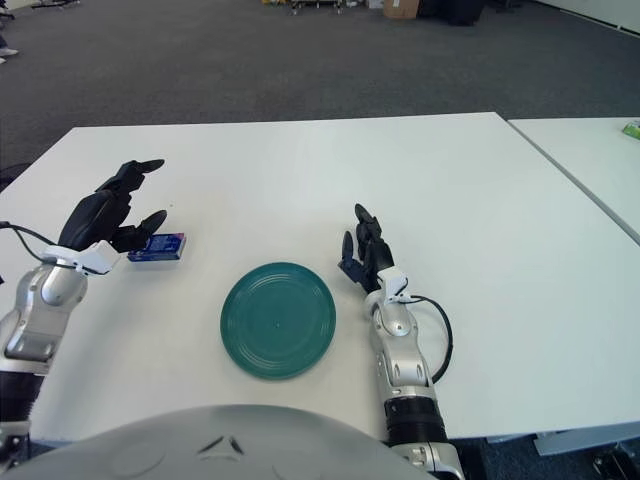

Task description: Put the gum into the plate.

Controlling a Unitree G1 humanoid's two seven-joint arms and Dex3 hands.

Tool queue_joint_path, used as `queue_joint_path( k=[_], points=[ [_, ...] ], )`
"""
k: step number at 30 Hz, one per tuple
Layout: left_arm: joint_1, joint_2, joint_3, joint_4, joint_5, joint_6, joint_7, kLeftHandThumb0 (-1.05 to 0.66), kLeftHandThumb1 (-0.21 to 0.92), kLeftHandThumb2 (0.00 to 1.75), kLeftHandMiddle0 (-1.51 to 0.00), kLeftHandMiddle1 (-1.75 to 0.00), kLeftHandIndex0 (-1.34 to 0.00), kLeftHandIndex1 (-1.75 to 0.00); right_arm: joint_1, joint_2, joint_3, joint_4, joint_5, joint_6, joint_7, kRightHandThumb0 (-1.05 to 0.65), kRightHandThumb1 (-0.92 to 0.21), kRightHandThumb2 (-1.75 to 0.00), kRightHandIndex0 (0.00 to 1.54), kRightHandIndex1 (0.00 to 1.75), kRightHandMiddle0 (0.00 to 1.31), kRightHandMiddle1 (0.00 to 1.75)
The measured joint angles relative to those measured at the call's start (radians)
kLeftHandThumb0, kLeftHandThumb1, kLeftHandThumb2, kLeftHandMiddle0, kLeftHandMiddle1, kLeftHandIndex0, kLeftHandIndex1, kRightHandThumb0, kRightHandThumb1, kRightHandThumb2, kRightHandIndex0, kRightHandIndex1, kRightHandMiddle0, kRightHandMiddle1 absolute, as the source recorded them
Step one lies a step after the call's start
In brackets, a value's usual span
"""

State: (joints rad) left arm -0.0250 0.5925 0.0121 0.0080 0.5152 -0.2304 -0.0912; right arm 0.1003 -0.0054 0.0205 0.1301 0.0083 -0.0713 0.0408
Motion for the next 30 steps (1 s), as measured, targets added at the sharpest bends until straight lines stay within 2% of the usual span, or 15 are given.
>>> queue_joint_path(
  k=[5,12,18,30],
  points=[
    [-0.064,0.086,-0.037,0.151,0.006,-0.084,-0.043,-1.0,0.92,0.58,-0.31,0.0,0.0,-0.84,0.0,-0.001,0.0,0.002,0.003,-0.015,0.005,-0.72,-0.92,-0.96,0.1,0.01,0.0,0.28],
    [-0.112,0.15,-0.097,0.343,0.007,-0.194,-0.078,-1.02,0.92,0.55,-0.31,0.0,0.0,-0.82,-0.001,-0.001,-0.006,0.008,0.008,-0.021,0.011,-0.71,-0.92,-0.95,0.1,0.01,0.0,0.28],
    [-0.125,0.163,-0.137,0.428,0.021,-0.238,-0.086,-1.04,0.92,0.5,-0.3,0.0,0.0,-0.83,-0.005,-0.002,-0.014,0.019,0.011,-0.024,0.012,-0.72,-0.92,-0.94,0.09,0.0,0.0,0.27],
    [-0.177,0.166,-0.182,0.488,0.048,-0.247,-0.098,-1.05,0.92,0.4,-0.24,0.0,0.0,-0.83,-0.005,-0.003,-0.024,0.025,0.023,-0.026,0.034,-0.71,-0.92,-0.93,0.09,0.0,0.0,0.26]
  ],
)
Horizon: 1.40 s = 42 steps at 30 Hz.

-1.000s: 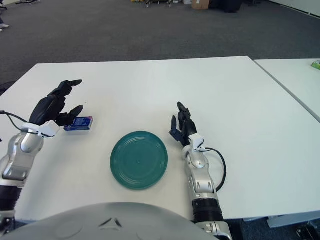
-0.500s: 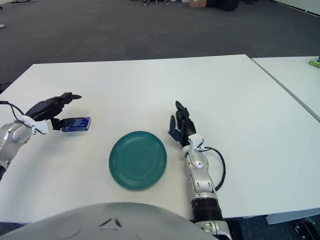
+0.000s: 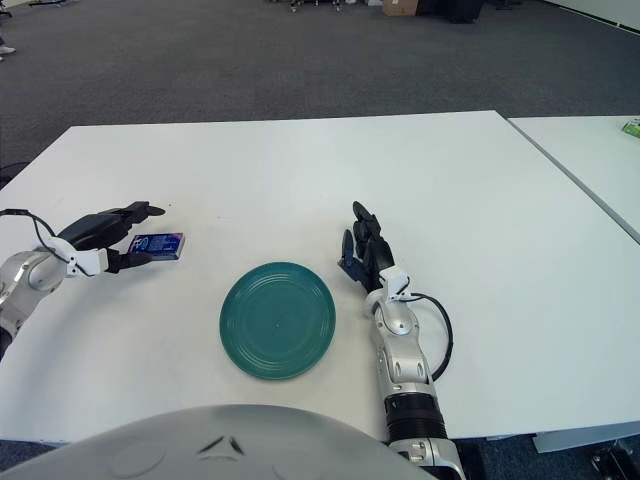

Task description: Put the gum into the plate.

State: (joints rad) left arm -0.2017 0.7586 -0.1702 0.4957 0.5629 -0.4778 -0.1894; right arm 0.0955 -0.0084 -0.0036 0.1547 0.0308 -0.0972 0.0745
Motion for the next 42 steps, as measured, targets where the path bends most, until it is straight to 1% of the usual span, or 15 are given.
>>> queue_joint_path(
  k=[6,11,15,23,27,34,38,42],
  points=[
    [-0.027,0.0,-0.025,0.033,0.0,-0.003,-0.015,-1.05,0.92,0.39,-0.22,0.0,0.0,-0.84,-0.001,0.0,-0.004,-0.002,0.001,0.005,0.0,-0.71,-0.92,-0.91,0.07,0.0,0.0,0.25],
    [-0.029,0.0,-0.043,0.055,0.0,-0.01,-0.027,-1.05,0.92,0.37,-0.21,0.0,0.0,-0.85,-0.001,0.0,-0.007,-0.002,0.004,0.007,0.0,-0.71,-0.92,-0.91,0.07,0.0,0.0,0.26],
    [-0.029,0.0,-0.054,0.068,0.012,-0.003,-0.025,-1.05,0.92,0.37,-0.18,0.0,0.0,-0.82,0.0,-0.001,-0.01,-0.002,0.01,0.008,0.003,-0.71,-0.92,-0.91,0.08,0.0,0.0,0.27],
    [-0.036,-0.017,-0.073,0.125,0.039,0.028,0.012,-1.05,0.92,0.39,-0.13,0.0,0.0,-0.76,-0.001,-0.008,-0.009,-0.005,0.013,0.011,0.011,-0.71,-0.92,-0.93,0.09,0.01,0.0,0.28],
    [-0.06,-0.039,-0.082,0.182,0.048,0.039,0.044,-1.05,0.92,0.4,-0.12,0.0,0.0,-0.75,-0.002,-0.014,-0.006,-0.008,0.013,0.012,0.011,-0.71,-0.92,-0.94,0.1,0.01,0.0,0.28],
    [-0.102,-0.057,-0.1,0.233,0.053,0.04,0.069,-1.05,0.92,0.41,-0.1,0.0,0.0,-0.73,-0.005,-0.017,-0.004,-0.012,0.014,0.018,0.012,-0.71,-0.92,-0.94,0.1,0.01,0.0,0.28],
    [-0.119,-0.059,-0.111,0.247,0.052,0.04,0.069,-1.05,0.92,0.42,-0.11,0.0,0.0,-0.75,-0.007,-0.018,-0.003,-0.014,0.016,0.027,0.019,-0.72,-0.92,-0.93,0.09,0.0,0.0,0.27],
    [-0.134,-0.062,-0.124,0.26,0.052,0.044,0.06,-1.04,0.92,0.38,-0.15,-0.01,0.0,-0.83,-0.009,-0.02,-0.002,-0.015,0.015,0.031,0.02,-0.73,-0.92,-0.92,0.07,0.0,0.0,0.24]
  ],
)
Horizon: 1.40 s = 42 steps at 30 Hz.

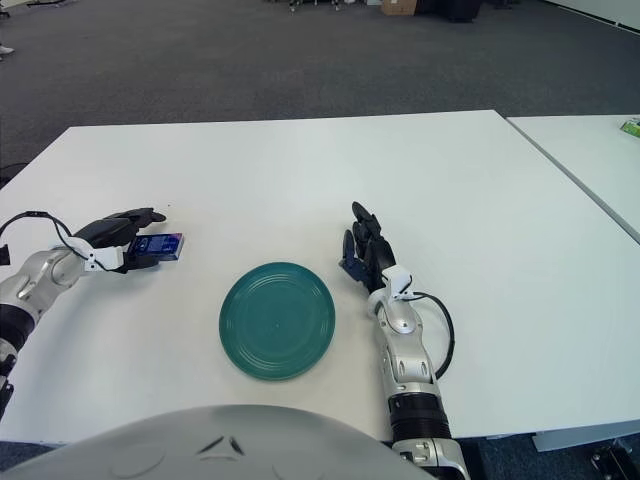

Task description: Put the gum into the plate.

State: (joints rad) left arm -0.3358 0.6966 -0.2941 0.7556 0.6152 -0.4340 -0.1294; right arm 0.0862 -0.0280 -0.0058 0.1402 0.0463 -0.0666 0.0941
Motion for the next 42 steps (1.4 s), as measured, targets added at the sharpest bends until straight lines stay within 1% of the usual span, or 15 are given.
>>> queue_joint_path(
  k=[9,16,22,26,32,35,37,40,42],
  points=[
    [-0.034,-0.017,-0.042,0.045,0.006,0.027,-0.032,-0.99,0.92,0.3,-0.19,-0.02,-0.05,-0.89,-0.006,0.002,0.002,0.003,0.003,0.006,-0.002,-0.73,-0.92,-0.88,0.06,0.0,0.0,0.25],
    [-0.111,-0.048,-0.092,0.168,0.026,0.024,0.004,-0.93,0.92,0.24,-0.23,-0.02,-0.09,-0.9,-0.019,0.008,0.0,0.01,0.002,0.023,-0.02,-0.73,-0.92,-0.86,0.05,0.0,0.0,0.23],
    [-0.174,-0.068,-0.14,0.267,0.034,0.01,0.016,-0.85,0.92,0.2,-0.27,-0.03,-0.13,-0.91,-0.028,0.008,-0.001,0.022,-0.004,0.027,-0.042,-0.72,-0.92,-0.86,0.06,0.01,0.0,0.27],
    [-0.211,-0.076,-0.161,0.304,0.032,0.012,-0.024,-0.81,0.92,0.17,-0.3,-0.03,-0.16,-0.92,-0.034,0.008,-0.002,0.026,-0.008,0.031,-0.054,-0.72,-0.92,-0.87,0.08,0.01,0.0,0.28],
    [-0.231,-0.079,-0.185,0.299,0.024,0.032,-0.09,-0.76,0.92,0.14,-0.36,-0.03,-0.18,-0.97,-0.035,0.009,-0.002,0.026,-0.007,0.033,-0.055,-0.72,-0.92,-0.88,0.09,0.01,0.0,0.3],
    [-0.236,-0.079,-0.189,0.295,0.019,0.04,-0.108,-0.73,0.92,0.13,-0.41,-0.04,-0.22,-1.04,-0.035,0.009,-0.004,0.024,-0.007,0.033,-0.055,-0.72,-0.92,-0.88,0.1,0.01,0.0,0.32],
    [-0.24,-0.08,-0.197,0.295,0.019,0.042,-0.113,-0.68,0.92,0.13,-0.46,-0.05,-0.28,-1.14,-0.036,0.009,-0.005,0.023,-0.006,0.033,-0.055,-0.71,-0.92,-0.88,0.11,0.02,0.0,0.33],
    [-0.247,-0.083,-0.217,0.303,0.019,0.045,-0.114,-0.63,0.91,0.13,-0.5,-0.05,-0.34,-1.21,-0.035,0.009,-0.01,0.024,-0.001,0.034,-0.054,-0.71,-0.92,-0.88,0.11,0.02,0.0,0.35],
    [-0.253,-0.088,-0.226,0.312,0.021,0.048,-0.111,-0.51,0.91,0.16,-0.52,-0.05,-0.44,-1.3,-0.036,0.008,-0.011,0.023,0.001,0.034,-0.054,-0.71,-0.92,-0.88,0.12,0.01,0.0,0.36]
  ],
)
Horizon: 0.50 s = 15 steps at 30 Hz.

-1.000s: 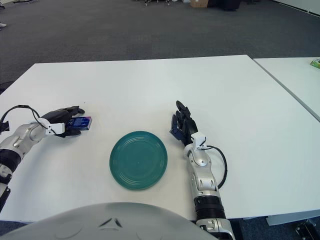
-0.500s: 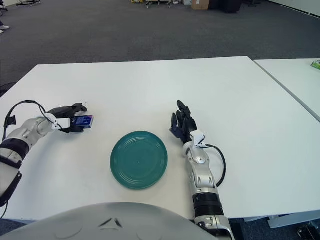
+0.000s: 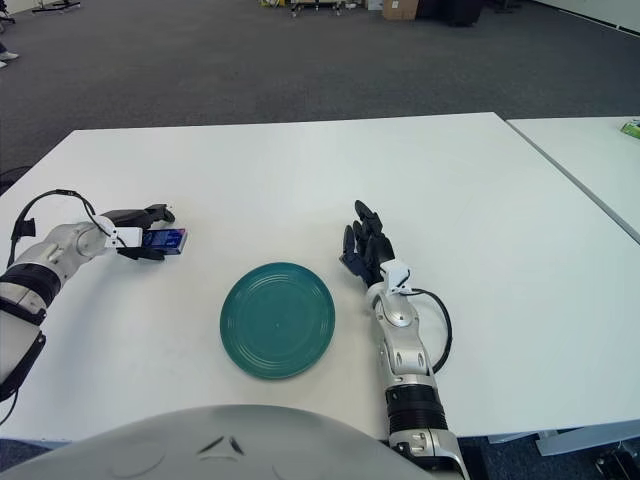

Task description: Put the gum into the plate.

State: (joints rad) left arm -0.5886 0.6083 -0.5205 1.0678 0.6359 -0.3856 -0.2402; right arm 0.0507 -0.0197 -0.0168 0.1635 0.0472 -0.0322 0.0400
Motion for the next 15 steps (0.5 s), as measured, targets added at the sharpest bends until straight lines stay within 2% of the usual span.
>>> queue_joint_path(
  k=[3,8,15],
  points=[
    [-0.009,-0.007,-0.02,0.02,0.003,0.0,0.019,-0.42,0.92,0.18,-0.54,-0.05,-0.52,-1.35,0.0,-0.003,-0.002,0.0,0.001,0.0,0.002,-0.71,-0.92,-0.88,0.12,0.01,0.0,0.36],
    [-0.017,-0.01,-0.05,0.042,0.005,-0.012,0.057,-0.38,0.91,0.18,-0.56,-0.05,-0.57,-1.35,0.001,-0.01,-0.008,0.001,0.003,0.0,0.007,-0.72,-0.92,-0.87,0.12,0.01,0.0,0.36],
    [-0.029,-0.008,-0.086,0.055,0.006,-0.027,0.086,-0.38,0.92,0.17,-0.56,-0.04,-0.57,-1.35,0.0,-0.012,-0.015,0.0,0.005,0.0,0.014,-0.72,-0.92,-0.86,0.12,0.01,0.0,0.36]
  ],
)
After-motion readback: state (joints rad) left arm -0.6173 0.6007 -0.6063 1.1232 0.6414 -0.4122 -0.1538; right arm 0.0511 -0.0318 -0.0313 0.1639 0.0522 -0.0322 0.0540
